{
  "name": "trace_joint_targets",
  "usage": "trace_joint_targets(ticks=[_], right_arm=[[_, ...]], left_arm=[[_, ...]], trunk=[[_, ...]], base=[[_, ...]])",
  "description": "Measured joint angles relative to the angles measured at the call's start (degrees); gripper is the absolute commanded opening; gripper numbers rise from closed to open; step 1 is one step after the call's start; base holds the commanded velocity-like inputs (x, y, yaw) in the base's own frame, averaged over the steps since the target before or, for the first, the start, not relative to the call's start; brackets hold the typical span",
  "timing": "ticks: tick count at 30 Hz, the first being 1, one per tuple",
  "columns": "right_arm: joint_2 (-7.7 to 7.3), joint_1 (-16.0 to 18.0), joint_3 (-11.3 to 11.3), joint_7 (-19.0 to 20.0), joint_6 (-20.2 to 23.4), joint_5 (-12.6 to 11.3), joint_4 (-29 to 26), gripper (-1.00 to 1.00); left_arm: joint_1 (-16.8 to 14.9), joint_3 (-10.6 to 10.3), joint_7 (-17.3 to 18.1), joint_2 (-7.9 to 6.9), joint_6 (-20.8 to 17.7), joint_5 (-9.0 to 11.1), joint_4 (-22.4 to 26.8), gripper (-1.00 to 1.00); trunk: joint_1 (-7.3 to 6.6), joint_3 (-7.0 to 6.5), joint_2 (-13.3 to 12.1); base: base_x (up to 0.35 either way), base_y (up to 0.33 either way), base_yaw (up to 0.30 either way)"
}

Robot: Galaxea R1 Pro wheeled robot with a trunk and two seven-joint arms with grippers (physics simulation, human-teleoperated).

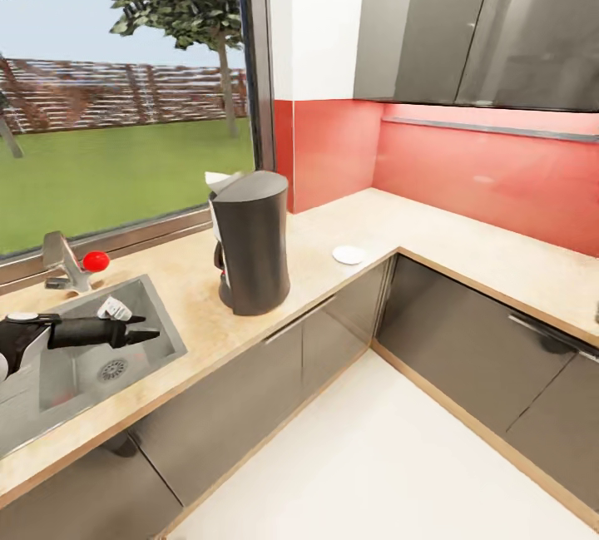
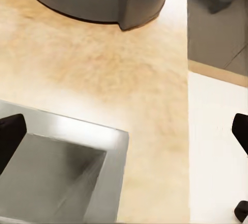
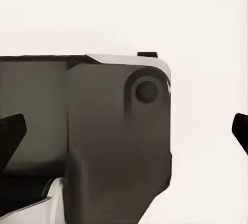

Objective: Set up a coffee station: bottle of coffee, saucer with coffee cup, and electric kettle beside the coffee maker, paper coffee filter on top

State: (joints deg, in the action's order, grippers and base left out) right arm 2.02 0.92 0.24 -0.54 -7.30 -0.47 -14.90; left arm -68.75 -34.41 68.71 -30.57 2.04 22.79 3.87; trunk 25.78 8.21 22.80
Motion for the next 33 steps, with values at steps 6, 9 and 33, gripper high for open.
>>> trace_joint_targets(ticks=[6,9,33], right_arm=[[-0.01,0.01,0.00,-0.01,0.00,0.00,0.01,1.00],[-0.01,0.01,0.00,-0.02,0.00,0.00,0.01,1.00],[0.00,0.01,0.01,-0.02,-0.08,0.06,0.10,1.00]], left_arm=[[0.01,0.00,0.08,0.04,0.03,0.01,0.01,1.00],[0.34,-0.05,0.21,0.06,0.03,0.01,0.00,1.00],[4.39,0.15,1.12,2.01,4.84,1.58,0.43,1.00]], trunk=[[0.00,0.00,0.00],[0.00,0.00,0.00],[-0.02,-0.37,0.01]], base=[[-0.228,-0.212,0.057],[-0.208,-0.181,0.221],[-0.019,-0.014,0.265]])
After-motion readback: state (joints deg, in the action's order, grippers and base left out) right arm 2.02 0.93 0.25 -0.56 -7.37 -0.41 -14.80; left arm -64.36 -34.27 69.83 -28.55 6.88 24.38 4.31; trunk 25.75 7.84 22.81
